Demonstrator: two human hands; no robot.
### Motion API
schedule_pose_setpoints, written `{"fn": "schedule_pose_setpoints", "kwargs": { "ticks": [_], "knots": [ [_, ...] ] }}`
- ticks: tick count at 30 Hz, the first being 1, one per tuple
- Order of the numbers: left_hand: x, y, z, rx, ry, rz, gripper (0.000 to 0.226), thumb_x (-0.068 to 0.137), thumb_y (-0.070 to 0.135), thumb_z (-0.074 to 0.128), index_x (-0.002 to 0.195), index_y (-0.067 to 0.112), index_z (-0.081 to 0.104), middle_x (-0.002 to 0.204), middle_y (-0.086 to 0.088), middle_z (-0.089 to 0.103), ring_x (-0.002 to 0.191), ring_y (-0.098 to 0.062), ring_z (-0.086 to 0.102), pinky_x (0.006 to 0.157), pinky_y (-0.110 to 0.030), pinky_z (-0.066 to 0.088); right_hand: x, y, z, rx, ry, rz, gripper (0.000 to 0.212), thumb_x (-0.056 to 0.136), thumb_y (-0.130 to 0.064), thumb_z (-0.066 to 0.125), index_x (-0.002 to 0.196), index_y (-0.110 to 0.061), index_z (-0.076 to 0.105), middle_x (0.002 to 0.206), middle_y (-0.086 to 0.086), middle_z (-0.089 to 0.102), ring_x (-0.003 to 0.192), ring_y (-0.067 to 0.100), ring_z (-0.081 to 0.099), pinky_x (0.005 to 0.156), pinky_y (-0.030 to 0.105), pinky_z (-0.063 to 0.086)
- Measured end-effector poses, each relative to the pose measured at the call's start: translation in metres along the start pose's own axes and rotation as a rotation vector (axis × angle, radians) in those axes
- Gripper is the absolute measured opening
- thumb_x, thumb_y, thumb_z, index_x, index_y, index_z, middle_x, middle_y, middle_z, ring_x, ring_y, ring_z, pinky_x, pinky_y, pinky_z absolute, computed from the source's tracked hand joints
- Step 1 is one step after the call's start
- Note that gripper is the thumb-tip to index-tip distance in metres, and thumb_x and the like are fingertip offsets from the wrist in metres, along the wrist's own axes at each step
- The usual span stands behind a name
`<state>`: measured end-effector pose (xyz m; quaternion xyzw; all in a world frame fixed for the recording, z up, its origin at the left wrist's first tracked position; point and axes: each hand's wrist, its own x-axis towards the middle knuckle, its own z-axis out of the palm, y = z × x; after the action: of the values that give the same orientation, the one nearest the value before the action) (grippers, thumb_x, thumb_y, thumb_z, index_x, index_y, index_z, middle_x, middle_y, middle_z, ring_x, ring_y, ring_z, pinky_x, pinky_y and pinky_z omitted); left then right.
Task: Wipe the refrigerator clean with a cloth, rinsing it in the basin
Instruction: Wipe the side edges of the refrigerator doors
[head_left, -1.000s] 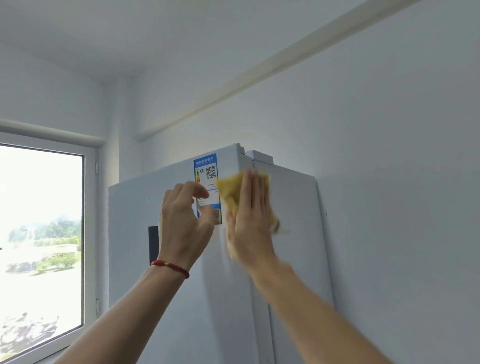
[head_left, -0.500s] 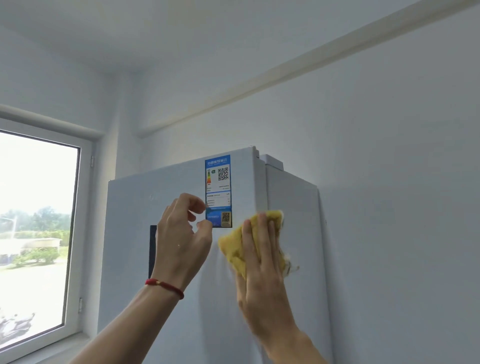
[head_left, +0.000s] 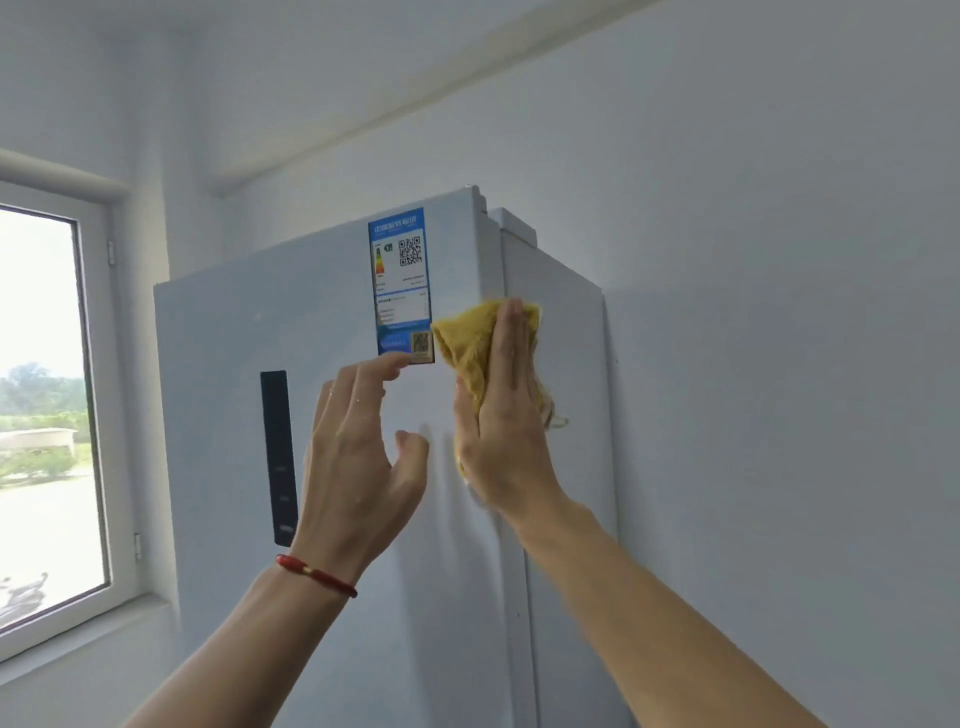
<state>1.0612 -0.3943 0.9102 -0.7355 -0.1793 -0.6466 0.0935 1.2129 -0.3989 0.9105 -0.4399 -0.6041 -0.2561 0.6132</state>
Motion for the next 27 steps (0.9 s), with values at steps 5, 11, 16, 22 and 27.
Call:
{"fn": "schedule_pose_setpoints", "kwargs": {
  "ticks": [5, 11, 16, 22, 27],
  "knots": [
    [-0.04, -0.005, 0.005, 0.1, -0.146, 0.066, 0.056, 0.075, -0.009, 0.066, 0.128, 0.009, 0.063, 0.117, -0.011, 0.056, 0.106, -0.023, 0.05, 0.092, -0.006, 0.033, -0.224, 0.033, 0.02, -0.005, -0.071, 0.109, 0.08, 0.108, -0.023, 0.044, 0.165, -0.017, -0.012, 0.174, 0.008, -0.012, 0.161, 0.033, -0.003, 0.127, 0.054, 0.012],
    [-0.094, -0.006, 0.018, 0.094, -0.285, 0.105, 0.044, 0.076, -0.006, 0.065, 0.118, 0.007, 0.065, 0.105, -0.009, 0.054, 0.094, -0.023, 0.051, 0.079, -0.035, 0.052, -0.372, 0.075, 0.043, -0.158, -0.011, 0.375, 0.067, 0.113, -0.036, 0.028, 0.166, -0.011, -0.005, 0.175, 0.001, -0.007, 0.16, 0.017, 0.002, 0.124, 0.042, 0.015],
    [-0.125, -0.008, 0.01, 0.047, -0.28, 0.115, 0.033, 0.08, 0.002, 0.056, 0.111, 0.003, 0.066, 0.104, -0.012, 0.058, 0.094, -0.024, 0.054, 0.081, -0.03, 0.049, -0.289, 0.028, 0.006, -0.021, -0.211, 0.249, 0.086, 0.11, -0.022, 0.043, 0.16, -0.034, -0.025, 0.172, -0.004, -0.024, 0.16, 0.023, -0.012, 0.129, 0.053, 0.009],
    [-0.144, -0.018, 0.002, -0.025, -0.303, -0.025, 0.033, 0.076, -0.002, 0.052, 0.108, 0.002, 0.063, 0.102, -0.01, 0.058, 0.091, -0.02, 0.054, 0.079, -0.017, 0.041, -0.184, 0.023, 0.017, 0.019, -0.022, 0.205, 0.071, 0.104, -0.003, 0.05, 0.16, 0.007, 0.007, 0.17, 0.026, 0.007, 0.16, 0.039, 0.004, 0.126, 0.063, 0.016],
    [-0.164, -0.022, 0.001, -0.06, -0.412, 0.041, 0.037, 0.076, -0.011, 0.053, 0.108, 0.004, 0.064, 0.101, -0.008, 0.059, 0.088, -0.02, 0.056, 0.076, -0.025, 0.046, -0.342, 0.038, 0.031, -0.008, -0.083, 0.472, 0.079, 0.109, -0.017, 0.048, 0.165, -0.017, -0.008, 0.175, 0.008, -0.008, 0.161, 0.03, -0.001, 0.127, 0.061, 0.014]
  ]
}}
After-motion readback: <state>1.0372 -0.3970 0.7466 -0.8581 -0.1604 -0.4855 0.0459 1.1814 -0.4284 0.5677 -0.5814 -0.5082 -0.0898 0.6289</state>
